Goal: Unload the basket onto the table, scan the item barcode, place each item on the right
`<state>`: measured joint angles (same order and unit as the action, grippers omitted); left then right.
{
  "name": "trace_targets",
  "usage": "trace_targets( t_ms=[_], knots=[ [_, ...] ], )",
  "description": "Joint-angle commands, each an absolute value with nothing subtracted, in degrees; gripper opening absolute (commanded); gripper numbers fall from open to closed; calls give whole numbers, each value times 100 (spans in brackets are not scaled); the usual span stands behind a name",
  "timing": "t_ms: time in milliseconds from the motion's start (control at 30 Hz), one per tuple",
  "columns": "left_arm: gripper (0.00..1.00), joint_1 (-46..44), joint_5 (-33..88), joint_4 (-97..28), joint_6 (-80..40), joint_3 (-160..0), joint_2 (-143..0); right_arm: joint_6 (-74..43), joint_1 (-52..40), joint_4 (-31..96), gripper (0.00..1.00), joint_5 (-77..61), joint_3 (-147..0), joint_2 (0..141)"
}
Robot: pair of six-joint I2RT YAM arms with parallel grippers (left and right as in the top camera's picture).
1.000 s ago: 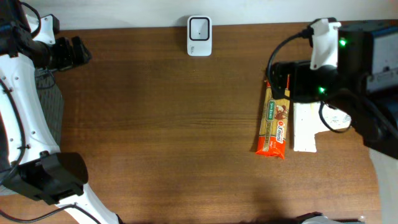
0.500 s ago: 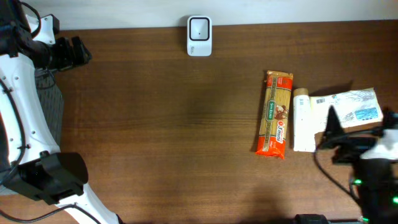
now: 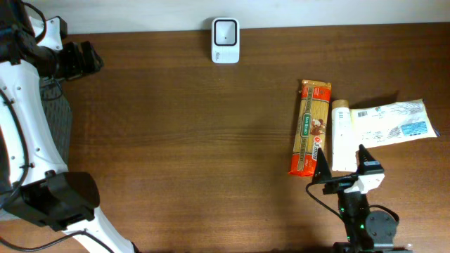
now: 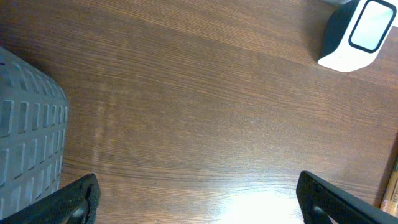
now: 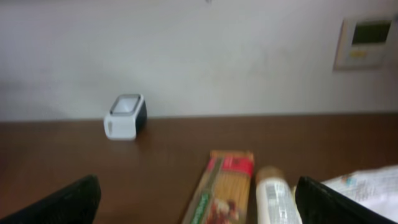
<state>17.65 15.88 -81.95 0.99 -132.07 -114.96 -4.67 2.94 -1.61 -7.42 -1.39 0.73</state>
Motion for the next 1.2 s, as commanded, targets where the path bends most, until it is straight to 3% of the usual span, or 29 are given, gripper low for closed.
trace_targets(
  t_ms=[0,667,767,867,933,1100,1167],
  knots=[
    [99,1780,1612,-8195,84,-13246,-11441,-543,239,390,99,-731,-32,19],
    [99,1780,1612,-8195,84,-13246,-11391,-541,222,386,99,-727,-32,19],
    [99,1763,1612,-8193,84,-12731,-11026,-541,222,386,99,-727,-32,21],
    [99,1763,1350,-8184,89,-11251,-9959,-543,222,386,99,-727,-32,21],
    [99,1732,749,-7566,86,-9950,-9013,-541,222,386,99,-727,-32,21],
    [99,803,718,-3636,1385,-5837,-6145,-541,222,386,99,-727,-32,21],
    [99,596,718,-2471,1378,-4368,-5028,-541,222,386,98,-727,-32,21]
  ],
)
